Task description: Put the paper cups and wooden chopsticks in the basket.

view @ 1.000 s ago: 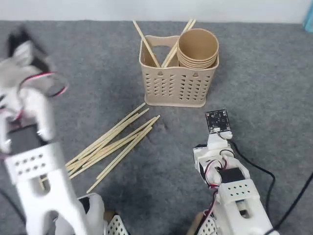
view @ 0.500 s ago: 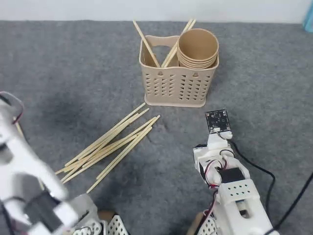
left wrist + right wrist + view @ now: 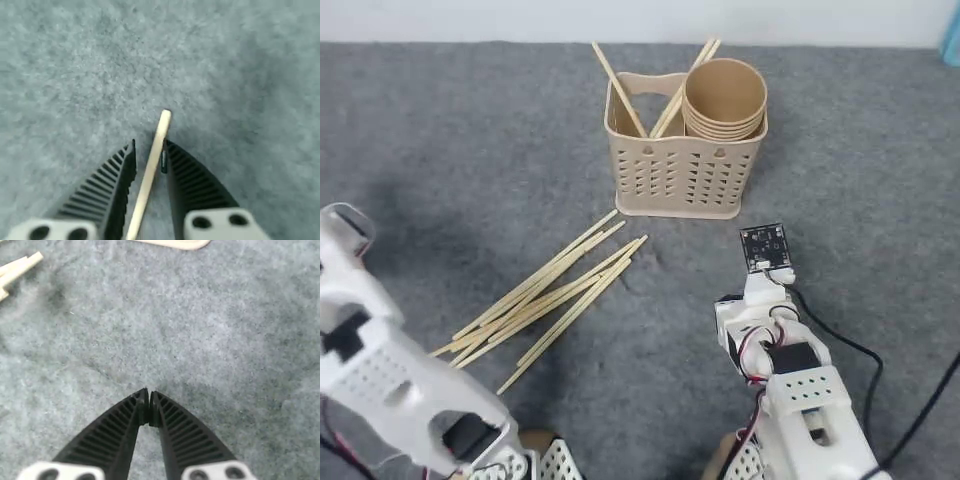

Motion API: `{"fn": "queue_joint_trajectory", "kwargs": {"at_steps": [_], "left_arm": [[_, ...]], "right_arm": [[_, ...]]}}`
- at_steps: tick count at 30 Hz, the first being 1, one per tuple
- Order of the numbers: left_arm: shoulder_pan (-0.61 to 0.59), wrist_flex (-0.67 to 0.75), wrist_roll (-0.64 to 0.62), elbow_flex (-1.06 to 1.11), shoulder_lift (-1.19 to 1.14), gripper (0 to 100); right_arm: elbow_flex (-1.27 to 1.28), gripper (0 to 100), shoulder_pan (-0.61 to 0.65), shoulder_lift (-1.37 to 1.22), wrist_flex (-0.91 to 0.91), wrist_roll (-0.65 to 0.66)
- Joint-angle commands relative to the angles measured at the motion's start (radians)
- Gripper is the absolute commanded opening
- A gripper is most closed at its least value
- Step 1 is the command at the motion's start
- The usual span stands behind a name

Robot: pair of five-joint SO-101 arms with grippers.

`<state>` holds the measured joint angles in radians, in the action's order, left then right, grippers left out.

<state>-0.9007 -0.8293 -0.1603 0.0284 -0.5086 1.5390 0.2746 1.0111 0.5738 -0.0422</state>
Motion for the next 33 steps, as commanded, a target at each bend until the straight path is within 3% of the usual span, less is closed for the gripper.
{"fn": "queue_joint_trajectory", "kwargs": {"at_steps": [1, 9, 13, 21, 33], "left_arm": [[0.003, -0.008, 0.011, -0.101, -0.063, 9], [-0.002, -0.008, 0.012, -0.166, -0.184, 7], [0.002, -0.026, 0.012, -0.166, -0.189, 1], [-0.003, -0.287, 0.008, -0.263, -0.091, 1], [0.025, -0.671, 0.014, -0.274, 0.345, 1]], "right_arm": [[-0.008, 2.1, -0.012, 0.027, -0.027, 0.018], [-0.008, 2.1, -0.012, 0.027, -0.028, 0.018], [-0.008, 2.1, -0.012, 0.027, -0.028, 0.018], [-0.008, 2.1, -0.012, 0.027, -0.028, 0.018], [-0.008, 2.1, -0.012, 0.027, -0.025, 0.015]]}}
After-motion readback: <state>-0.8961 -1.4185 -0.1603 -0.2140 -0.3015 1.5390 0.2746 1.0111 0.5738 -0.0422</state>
